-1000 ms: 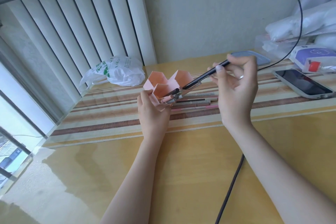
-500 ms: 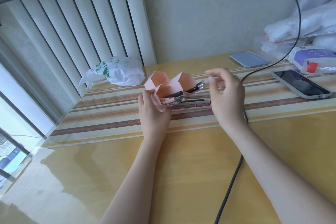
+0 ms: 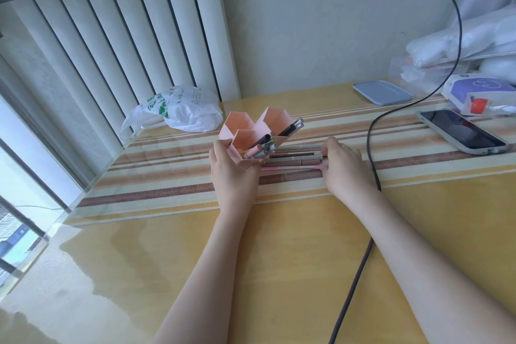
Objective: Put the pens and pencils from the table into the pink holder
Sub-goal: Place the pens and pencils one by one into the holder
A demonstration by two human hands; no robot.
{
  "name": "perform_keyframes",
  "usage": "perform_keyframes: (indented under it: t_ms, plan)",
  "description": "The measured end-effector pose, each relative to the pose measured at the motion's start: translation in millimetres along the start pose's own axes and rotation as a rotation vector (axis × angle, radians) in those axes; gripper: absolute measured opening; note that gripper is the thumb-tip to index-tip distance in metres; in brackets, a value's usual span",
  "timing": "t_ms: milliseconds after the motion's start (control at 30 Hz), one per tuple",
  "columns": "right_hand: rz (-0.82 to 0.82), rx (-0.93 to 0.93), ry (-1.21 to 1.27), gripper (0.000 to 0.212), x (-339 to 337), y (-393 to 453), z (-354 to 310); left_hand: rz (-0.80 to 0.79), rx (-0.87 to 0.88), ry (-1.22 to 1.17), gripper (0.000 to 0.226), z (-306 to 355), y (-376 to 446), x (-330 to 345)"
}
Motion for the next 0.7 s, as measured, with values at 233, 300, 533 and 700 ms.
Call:
perform_keyframes:
  t_ms: [233,300,533,700]
  plan:
    - [-0.086,0.052,-0.130,0.019,-1,-1,5,-0.008,-0.020,-0.005,0.043,2,-1,-1]
    - [-0.048,0.034,-0.039,0.013,-3,1,4,-0.011,-0.026,-0.005,0.042,2,-1,0]
    - [0.126,0.063,0.941,0.012,-28,2,-1,-0.020,-0.035,-0.009,0.044,1,-1,0]
    - [0.710,0.013,0.873,0.008,-72,-17,9,-0.010,-0.029,-0.007,0.042,3,-1,-1]
Point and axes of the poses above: each hand's wrist, its own y-axis towards the middle knuckle, its own x-axis out of the palm, z = x × y, the point moved 7 cm from there along y, towards the middle knuckle, and after that the axes turned 10 degrees about -y, right-handed, at the moved point
